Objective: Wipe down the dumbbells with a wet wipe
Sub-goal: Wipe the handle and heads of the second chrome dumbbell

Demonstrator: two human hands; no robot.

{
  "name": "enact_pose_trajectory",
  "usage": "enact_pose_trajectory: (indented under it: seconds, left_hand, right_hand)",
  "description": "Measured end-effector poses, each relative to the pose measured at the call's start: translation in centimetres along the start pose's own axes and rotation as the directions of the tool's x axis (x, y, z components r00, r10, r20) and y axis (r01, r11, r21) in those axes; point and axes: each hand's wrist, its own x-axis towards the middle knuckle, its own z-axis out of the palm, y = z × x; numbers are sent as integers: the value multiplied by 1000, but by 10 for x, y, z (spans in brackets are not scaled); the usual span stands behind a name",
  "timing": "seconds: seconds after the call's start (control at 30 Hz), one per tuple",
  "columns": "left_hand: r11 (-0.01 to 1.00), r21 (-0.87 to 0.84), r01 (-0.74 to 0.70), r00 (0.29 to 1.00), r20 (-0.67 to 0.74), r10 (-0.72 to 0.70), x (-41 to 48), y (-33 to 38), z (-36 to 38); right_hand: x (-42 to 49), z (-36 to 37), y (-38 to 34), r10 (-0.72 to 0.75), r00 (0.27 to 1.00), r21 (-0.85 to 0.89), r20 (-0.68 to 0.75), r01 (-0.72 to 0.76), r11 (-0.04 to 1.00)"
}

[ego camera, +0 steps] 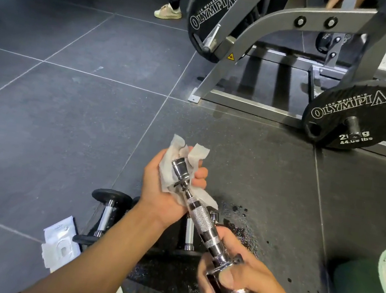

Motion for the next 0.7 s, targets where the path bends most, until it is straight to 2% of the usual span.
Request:
enact_pose_trajectory:
  seconds: [0.03, 0.1, 0.23, 0.4, 0.47, 0.57, 0.7]
  left_hand:
    - [999, -37, 32, 998, 51, -30, -2, -1, 0]
    - [995, -75, 69, 990, 126, -59, -3, -5, -1]
    - [995, -58, 77, 961, 270, -59, -10, -17, 2]
    - [991, 17, 135, 952, 275, -135, -14, -38, 0]
    - [994, 58, 94, 942, 317, -107, -15, -42, 1]
    - [996, 73, 54, 953, 292, -73, -17, -38, 4]
    - [999, 42, -26, 982, 186, 18, -17, -20, 9]
  right_hand:
    - [1, 0, 0, -1, 1000, 28, 12, 1, 1000]
    - [3, -1, 1, -18, 1000, -29, -18, 18, 999]
    - [3, -7, 4, -79, 983, -176, -164, 50, 983]
    - [3, -2, 0, -136, 973, -235, -184, 91, 968]
    - [3, 2, -4, -176, 960, -328, -218, 97, 940]
    - [7, 6, -4, -253, 907, -571, -336, 18, 821]
    - [10, 11, 5, -424, 821, -847, -382, -127, 516]
